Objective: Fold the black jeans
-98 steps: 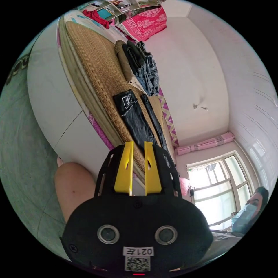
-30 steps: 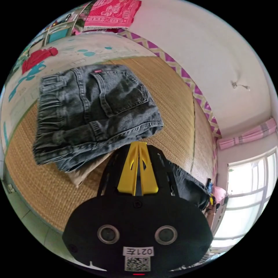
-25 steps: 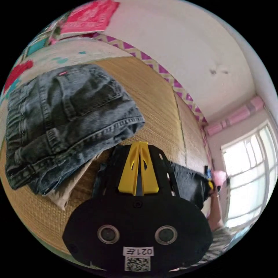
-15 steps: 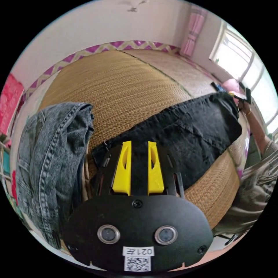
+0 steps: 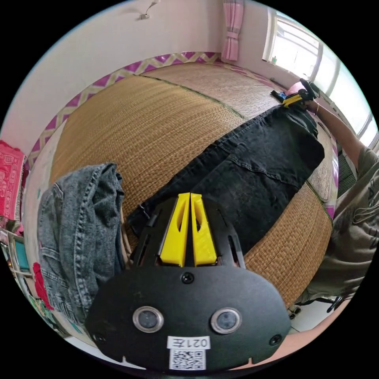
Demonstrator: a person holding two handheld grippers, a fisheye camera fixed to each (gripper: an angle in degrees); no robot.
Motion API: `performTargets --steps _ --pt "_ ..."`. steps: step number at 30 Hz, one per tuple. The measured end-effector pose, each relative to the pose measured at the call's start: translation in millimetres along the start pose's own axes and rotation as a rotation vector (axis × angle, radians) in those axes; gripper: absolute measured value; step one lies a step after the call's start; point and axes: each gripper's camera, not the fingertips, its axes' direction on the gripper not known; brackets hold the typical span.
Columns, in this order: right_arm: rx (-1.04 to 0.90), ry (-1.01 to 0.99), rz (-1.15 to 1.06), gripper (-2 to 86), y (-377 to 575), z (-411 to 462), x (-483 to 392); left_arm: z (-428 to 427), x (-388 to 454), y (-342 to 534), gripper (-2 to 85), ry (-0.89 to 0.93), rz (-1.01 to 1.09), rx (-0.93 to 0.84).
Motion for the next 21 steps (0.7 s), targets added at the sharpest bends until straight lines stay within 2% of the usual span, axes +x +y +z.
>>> performTargets --steps 4,12,15,16,21 --pt "0.110 -0.022 -0.001 3.0 2 -36 -5 -22 -2 -24 -1.0 -0.022 0.050 -0.007" --pt "0.012 0.031 0.089 3.3 -25 6 21 43 -41 -65 -1.0 -0.034 -0.064 -0.119" --pt "-0.018 0.048 0.140 4.1 -28 29 27 74 -49 -60 -0.9 -0.011 -0.124 -0.154" --pt "-0.005 0.034 0.172 4.5 -26 29 32 73 -52 -53 -0.8 0.000 -0.147 -0.106" --pt "0.083 -0.074 0.247 5.7 1 -13 39 49 -56 -7 -0.8 -0.027 -0.160 -0.074"
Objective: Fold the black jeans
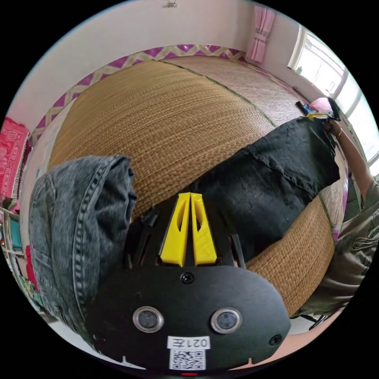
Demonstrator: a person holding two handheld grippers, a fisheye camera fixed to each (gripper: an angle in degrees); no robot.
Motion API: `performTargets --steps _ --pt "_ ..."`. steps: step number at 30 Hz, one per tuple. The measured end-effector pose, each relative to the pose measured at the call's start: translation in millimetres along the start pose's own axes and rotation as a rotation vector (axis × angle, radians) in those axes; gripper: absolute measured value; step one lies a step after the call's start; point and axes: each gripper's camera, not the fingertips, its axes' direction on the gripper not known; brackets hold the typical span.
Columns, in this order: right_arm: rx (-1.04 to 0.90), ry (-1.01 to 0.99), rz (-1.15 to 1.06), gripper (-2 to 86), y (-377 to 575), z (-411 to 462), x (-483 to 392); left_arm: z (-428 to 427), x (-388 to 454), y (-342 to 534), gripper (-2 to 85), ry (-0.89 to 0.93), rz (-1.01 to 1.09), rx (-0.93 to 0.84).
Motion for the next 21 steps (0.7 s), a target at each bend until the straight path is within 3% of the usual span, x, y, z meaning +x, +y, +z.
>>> performTargets --steps 2,6,10,13,14,17,21 --pt "0.133 -0.027 -0.054 5.5 24 -40 -28 -19 2 34 -0.8 0.038 0.013 0.048" --pt "0.183 -0.129 -0.239 4.6 61 -58 -107 -39 21 77 -0.2 0.166 0.060 0.181" --pt "0.122 -0.273 -0.386 0.7 104 -38 -186 -3 30 92 -0.6 0.010 0.002 0.061" --pt "-0.137 -0.074 -0.416 -0.5 138 15 -206 -7 -2 101 -0.9 -0.010 -0.121 0.056" --pt "-0.046 -0.072 -0.351 -0.6 153 9 -197 -9 -11 106 -0.9 -0.018 -0.145 0.048" --pt "-0.065 -0.114 -0.243 -0.6 164 3 -184 -20 -21 121 -0.9 -0.106 -0.187 0.060" --pt "-0.078 0.001 -0.300 -0.7 175 -1 -199 -50 -24 164 -0.9 -0.186 -0.350 0.236"
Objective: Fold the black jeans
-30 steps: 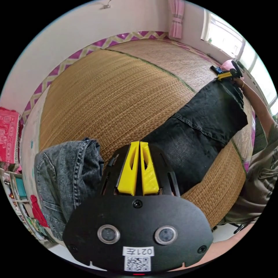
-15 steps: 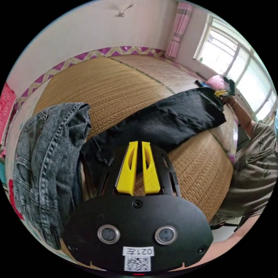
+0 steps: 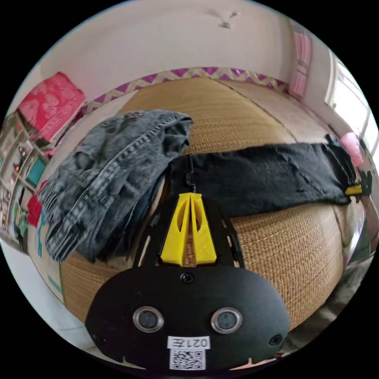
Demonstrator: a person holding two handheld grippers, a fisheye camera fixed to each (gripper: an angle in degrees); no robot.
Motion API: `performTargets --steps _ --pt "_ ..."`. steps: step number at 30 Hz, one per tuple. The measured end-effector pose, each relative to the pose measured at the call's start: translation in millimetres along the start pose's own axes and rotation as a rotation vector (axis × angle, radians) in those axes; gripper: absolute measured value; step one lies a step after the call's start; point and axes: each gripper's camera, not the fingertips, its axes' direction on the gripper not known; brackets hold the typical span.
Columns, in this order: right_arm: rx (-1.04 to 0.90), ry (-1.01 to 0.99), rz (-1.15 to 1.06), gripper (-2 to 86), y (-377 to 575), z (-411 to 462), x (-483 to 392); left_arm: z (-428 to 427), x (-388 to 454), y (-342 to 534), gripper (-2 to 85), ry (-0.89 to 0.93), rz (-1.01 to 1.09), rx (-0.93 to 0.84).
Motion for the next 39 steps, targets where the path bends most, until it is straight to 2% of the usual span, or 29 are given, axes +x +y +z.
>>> performTargets --steps 3,6,8,11,15,18,20,22,24,27,30,32,34,39 --pt "0.064 0.036 0.067 -0.8 20 -12 -4 -8 -33 34 -0.6 0.189 -0.272 -0.005" --pt "0.233 -0.075 0.205 -0.7 54 -41 0 2 -61 73 0.4 0.367 -0.554 -0.014" --pt "0.340 -0.103 0.249 -0.7 82 -59 -15 20 -79 94 5.7 0.505 -0.729 -0.023" --pt "0.423 -0.151 0.278 -0.6 116 -71 -37 26 -90 96 11.8 0.566 -0.801 0.033" --pt "0.516 -0.178 0.346 -0.6 164 -84 -58 36 -95 85 13.3 0.563 -0.862 0.066" --pt "0.576 -0.167 0.430 -0.6 208 -92 -68 44 -102 81 11.0 0.534 -0.921 0.087" --pt "0.606 -0.143 0.493 -0.6 243 -96 -71 42 -109 85 7.4 0.449 -0.946 0.133" --pt "0.625 -0.124 0.541 -0.6 268 -98 -71 41 -119 92 4.8 0.503 -0.952 0.172" --pt "0.653 -0.115 0.559 -0.6 291 -100 -70 30 -120 93 3.7 0.534 -0.930 0.216" --pt "0.673 -0.062 0.576 -0.6 320 -98 -66 -14 -96 74 3.0 0.491 -0.788 0.283" --pt "0.737 -0.202 0.594 -0.6 348 -95 -45 -71 -49 49 2.6 0.483 -0.624 0.380" --pt "0.802 -0.329 0.626 -0.6 369 -88 -27 -115 8 26 2.5 0.511 -0.457 0.465" --pt "0.845 -0.413 0.643 -0.6 382 -81 -16 -138 64 6 2.5 0.514 -0.306 0.467" --pt "0.882 -0.419 0.602 -0.6 399 -85 -18 -127 231 -30 3.4 0.513 -0.029 0.350"
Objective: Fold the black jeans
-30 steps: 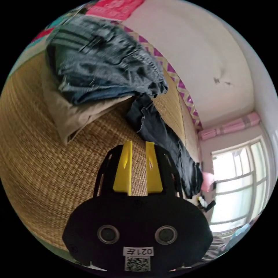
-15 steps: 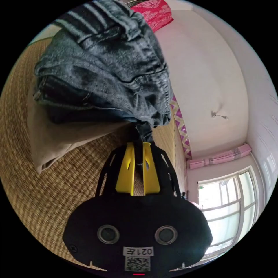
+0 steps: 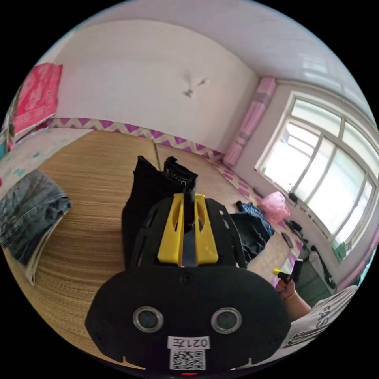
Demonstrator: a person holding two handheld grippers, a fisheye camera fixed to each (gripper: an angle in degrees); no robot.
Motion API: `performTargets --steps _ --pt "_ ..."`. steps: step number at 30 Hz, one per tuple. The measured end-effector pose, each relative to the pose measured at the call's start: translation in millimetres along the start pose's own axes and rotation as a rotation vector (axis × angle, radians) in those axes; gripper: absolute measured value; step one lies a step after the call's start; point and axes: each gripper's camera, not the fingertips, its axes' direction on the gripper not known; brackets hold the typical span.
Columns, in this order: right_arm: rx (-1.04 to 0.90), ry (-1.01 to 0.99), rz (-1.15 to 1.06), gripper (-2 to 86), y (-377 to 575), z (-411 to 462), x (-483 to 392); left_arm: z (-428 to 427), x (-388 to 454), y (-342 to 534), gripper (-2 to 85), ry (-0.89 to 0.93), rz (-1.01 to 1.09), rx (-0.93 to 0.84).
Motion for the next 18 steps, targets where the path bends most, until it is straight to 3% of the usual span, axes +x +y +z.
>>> performTargets --steps 7,14,16,18 --pt "0.085 -0.050 0.018 -0.6 16 -28 11 204 60 79 4.1 -0.117 0.024 -0.351" --pt "0.120 -0.085 0.006 -0.6 28 -41 13 199 61 90 5.0 -0.006 0.049 -0.259" --pt "0.127 -0.097 0.003 -0.6 31 -43 14 224 53 96 5.5 0.002 0.034 -0.404" --pt "0.132 -0.100 0.003 -0.6 33 -44 14 225 38 96 6.5 0.107 -0.032 -0.396"
